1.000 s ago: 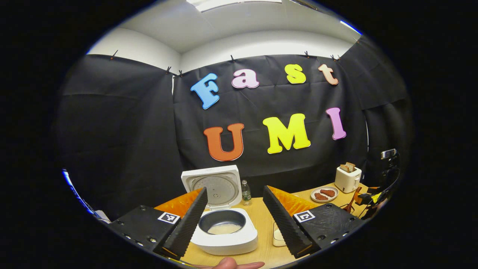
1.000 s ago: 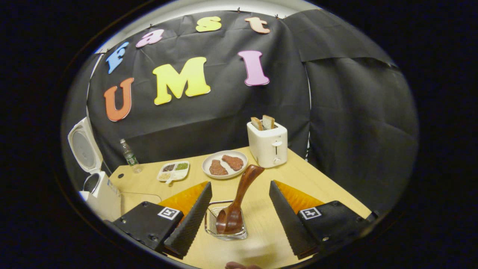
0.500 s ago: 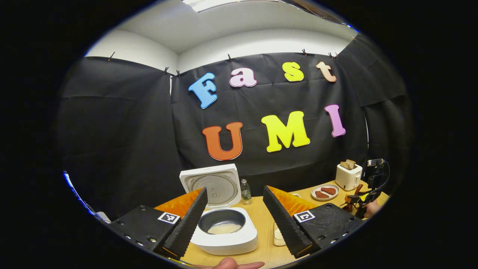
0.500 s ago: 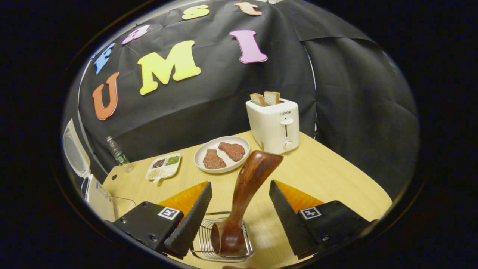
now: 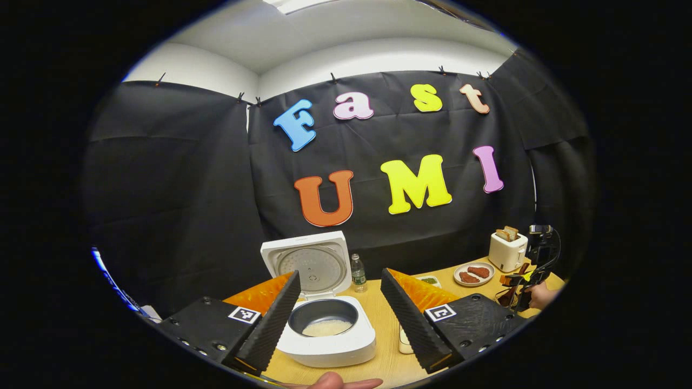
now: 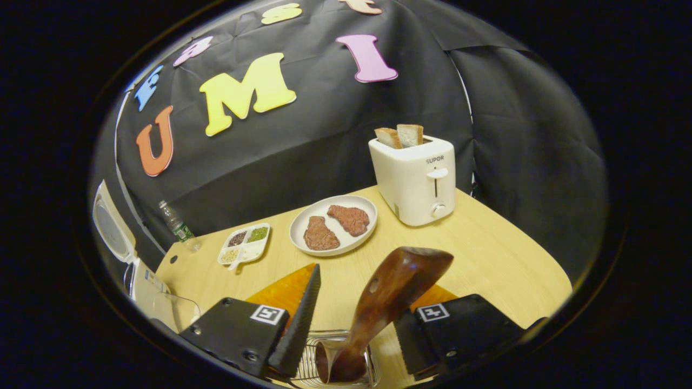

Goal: Close the left gripper, press the button to open the rice cooker; take a wooden spoon from the chopstick holder with the right hand, scoop a spoonful of rice and pour it into the rice cooker, then put the wooden spoon back into the chopstick holder.

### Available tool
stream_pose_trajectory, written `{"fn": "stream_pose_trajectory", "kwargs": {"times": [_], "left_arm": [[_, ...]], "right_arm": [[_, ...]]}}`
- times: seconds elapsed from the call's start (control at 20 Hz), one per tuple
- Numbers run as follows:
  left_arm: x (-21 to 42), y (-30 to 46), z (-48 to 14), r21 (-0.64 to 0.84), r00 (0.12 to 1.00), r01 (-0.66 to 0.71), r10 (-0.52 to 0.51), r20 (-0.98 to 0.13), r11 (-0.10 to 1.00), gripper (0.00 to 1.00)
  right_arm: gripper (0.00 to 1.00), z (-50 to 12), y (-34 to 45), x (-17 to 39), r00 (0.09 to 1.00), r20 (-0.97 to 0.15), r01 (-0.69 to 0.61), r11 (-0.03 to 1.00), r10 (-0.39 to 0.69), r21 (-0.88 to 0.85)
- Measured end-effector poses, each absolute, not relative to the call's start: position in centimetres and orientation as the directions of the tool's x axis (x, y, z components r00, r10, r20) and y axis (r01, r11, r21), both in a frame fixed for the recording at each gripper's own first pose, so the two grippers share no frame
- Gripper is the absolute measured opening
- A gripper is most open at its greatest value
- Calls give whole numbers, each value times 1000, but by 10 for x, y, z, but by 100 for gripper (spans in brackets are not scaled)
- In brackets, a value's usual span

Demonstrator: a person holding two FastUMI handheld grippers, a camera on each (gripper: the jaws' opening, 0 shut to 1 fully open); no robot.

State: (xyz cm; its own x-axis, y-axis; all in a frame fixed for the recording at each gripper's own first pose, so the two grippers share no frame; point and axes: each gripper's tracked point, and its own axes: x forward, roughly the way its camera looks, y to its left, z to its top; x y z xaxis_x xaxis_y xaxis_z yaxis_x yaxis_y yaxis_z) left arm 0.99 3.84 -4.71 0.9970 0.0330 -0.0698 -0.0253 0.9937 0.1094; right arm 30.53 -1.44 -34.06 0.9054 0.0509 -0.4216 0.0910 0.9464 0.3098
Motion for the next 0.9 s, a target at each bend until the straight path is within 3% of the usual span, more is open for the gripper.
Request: {"fn": "stream_pose_trajectory", "kwargs": {"times": [0.15,0.2,0.55,0.9], "left_arm": [[11,39,-48,116,997,-26,35,-73,993,95],[11,39,-49,115,996,-27,36,-77,993,95],[11,43,-51,118,996,-30,40,-84,993,95],[5,54,-58,100,995,-38,47,-87,994,95]], "right_arm": [[51,-345,-20,306,904,-425,107,940,44,325],[33,-343,-15,308,903,-423,93,932,69,351],[30,-323,-13,299,917,-392,72,939,69,335],[27,-233,-13,261,958,-288,50,984,1,169]]}}
